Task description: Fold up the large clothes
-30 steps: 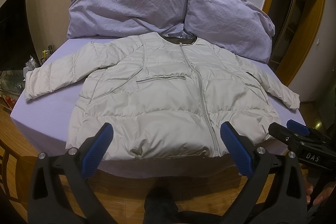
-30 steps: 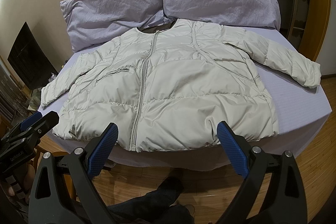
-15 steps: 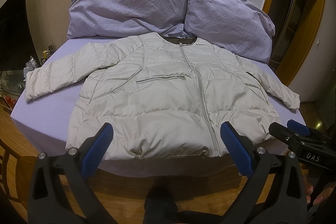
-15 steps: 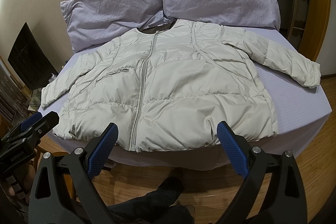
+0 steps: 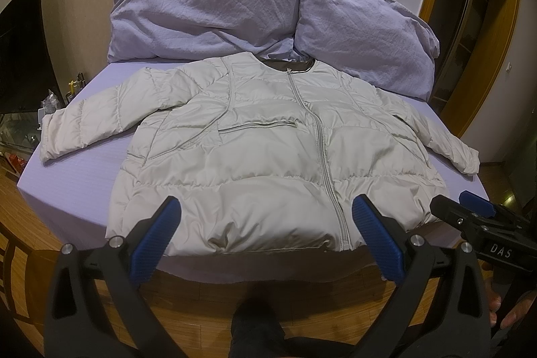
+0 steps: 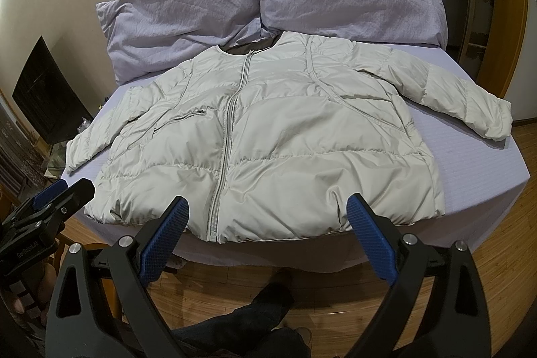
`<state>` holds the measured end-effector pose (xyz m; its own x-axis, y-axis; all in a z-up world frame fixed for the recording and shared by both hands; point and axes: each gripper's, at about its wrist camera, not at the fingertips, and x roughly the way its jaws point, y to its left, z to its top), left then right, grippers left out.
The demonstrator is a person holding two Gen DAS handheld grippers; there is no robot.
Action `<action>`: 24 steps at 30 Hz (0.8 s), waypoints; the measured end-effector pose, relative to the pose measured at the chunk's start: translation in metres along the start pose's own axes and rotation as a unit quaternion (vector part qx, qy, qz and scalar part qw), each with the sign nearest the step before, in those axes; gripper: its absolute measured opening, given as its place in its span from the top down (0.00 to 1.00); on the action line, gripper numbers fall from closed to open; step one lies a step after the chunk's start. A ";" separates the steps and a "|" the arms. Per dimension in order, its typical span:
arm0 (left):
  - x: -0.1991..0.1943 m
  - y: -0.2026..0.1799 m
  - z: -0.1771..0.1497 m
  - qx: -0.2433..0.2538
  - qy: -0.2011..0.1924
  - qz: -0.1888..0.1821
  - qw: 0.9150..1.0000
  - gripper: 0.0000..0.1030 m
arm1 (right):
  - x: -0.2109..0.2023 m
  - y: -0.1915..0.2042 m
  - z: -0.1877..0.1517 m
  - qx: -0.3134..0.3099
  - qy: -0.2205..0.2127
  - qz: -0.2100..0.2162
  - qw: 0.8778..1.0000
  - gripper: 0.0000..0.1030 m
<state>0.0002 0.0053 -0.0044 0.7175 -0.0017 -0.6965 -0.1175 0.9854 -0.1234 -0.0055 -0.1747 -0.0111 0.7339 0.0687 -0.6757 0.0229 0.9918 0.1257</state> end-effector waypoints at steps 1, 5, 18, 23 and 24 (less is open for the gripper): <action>0.000 0.000 0.000 0.000 0.000 0.000 1.000 0.02 | 0.000 0.000 0.000 0.000 0.000 0.000 1.000 0.06; 0.000 -0.001 0.000 0.000 0.000 0.000 1.000 0.02 | 0.000 0.000 0.000 0.000 0.000 0.000 1.000 0.06; 0.000 -0.001 0.000 0.000 0.000 0.000 1.000 0.02 | 0.002 0.001 -0.001 0.002 0.000 -0.001 1.000 0.06; 0.001 0.000 0.000 0.000 0.001 0.000 1.000 0.02 | 0.003 -0.004 0.003 0.006 0.002 0.000 1.000 0.06; 0.002 0.001 0.000 0.000 0.001 0.001 1.000 0.02 | 0.005 -0.004 0.005 0.006 0.003 0.000 1.000 0.06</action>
<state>0.0013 0.0060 -0.0057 0.7156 -0.0012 -0.6985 -0.1185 0.9853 -0.1230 0.0014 -0.1792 -0.0114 0.7299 0.0689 -0.6801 0.0317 0.9904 0.1344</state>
